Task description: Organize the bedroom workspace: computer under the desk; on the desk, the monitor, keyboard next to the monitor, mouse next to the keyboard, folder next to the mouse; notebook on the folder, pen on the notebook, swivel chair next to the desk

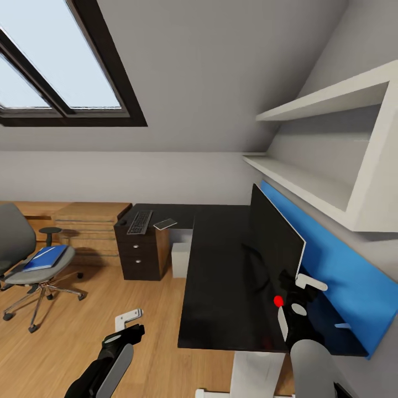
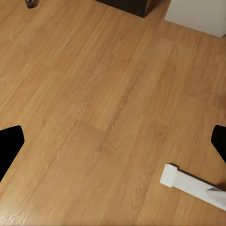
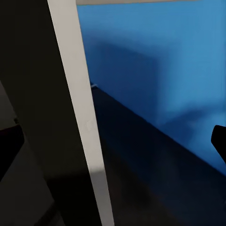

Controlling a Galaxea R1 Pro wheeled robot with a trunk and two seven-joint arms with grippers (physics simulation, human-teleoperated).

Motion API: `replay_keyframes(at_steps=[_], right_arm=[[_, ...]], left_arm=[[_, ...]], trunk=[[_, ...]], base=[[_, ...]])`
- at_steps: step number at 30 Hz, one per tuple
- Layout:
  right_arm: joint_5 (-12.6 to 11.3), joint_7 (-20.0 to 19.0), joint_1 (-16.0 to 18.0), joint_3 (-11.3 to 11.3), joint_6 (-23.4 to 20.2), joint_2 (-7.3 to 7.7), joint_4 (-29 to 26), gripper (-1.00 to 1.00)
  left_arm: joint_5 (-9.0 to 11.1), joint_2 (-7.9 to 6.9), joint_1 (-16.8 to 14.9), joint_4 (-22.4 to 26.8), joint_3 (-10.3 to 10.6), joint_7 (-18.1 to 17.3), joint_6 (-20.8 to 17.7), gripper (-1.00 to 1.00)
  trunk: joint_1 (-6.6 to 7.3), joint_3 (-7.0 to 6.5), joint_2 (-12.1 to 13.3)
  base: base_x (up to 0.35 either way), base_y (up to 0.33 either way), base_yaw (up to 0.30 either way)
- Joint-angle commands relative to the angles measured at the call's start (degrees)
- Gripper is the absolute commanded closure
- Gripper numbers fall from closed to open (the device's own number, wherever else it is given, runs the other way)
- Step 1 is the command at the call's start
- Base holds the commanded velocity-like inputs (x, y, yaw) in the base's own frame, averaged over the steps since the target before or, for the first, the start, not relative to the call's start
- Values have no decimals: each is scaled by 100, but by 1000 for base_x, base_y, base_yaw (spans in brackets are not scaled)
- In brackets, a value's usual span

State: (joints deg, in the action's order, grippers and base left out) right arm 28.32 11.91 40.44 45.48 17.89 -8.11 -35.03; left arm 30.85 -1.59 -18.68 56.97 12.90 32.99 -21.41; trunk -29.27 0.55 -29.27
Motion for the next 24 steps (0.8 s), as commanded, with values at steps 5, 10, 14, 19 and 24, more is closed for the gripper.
replay_keyframes(at_steps=[5, 10, 14, 19, 24], right_arm=[[60, 4, 8, 40, 21, -7, 2, -100], [60, 4, 8, 40, 21, -7, 4, -100], [60, -1, 8, 40, 21, -7, 1, -100], [60, -63, 8, 35, 23, 0, 1, -100], [60, -100, 8, 38, 29, 2, 4, -100]], left_arm=[[49, -8, -4, 8, 27, 50, -13, -100], [52, -8, -4, 8, 28, 50, -18, -100], [53, -9, -4, 8, 29, 50, -18, -100], [53, -9, -4, 8, 26, 55, -15, -100], [53, -10, -4, 8, 28, 53, -13, -100]], trunk=[[-3, 6, -7], [-3, 6, -7], [-3, 6, -7], [-3, 6, -7], [-3, 6, -7]], base=[[-59, 0, 0], [-268, 0, 0], [-324, 0, 0], [-333, 0, 0], [-334, 0, 0]])
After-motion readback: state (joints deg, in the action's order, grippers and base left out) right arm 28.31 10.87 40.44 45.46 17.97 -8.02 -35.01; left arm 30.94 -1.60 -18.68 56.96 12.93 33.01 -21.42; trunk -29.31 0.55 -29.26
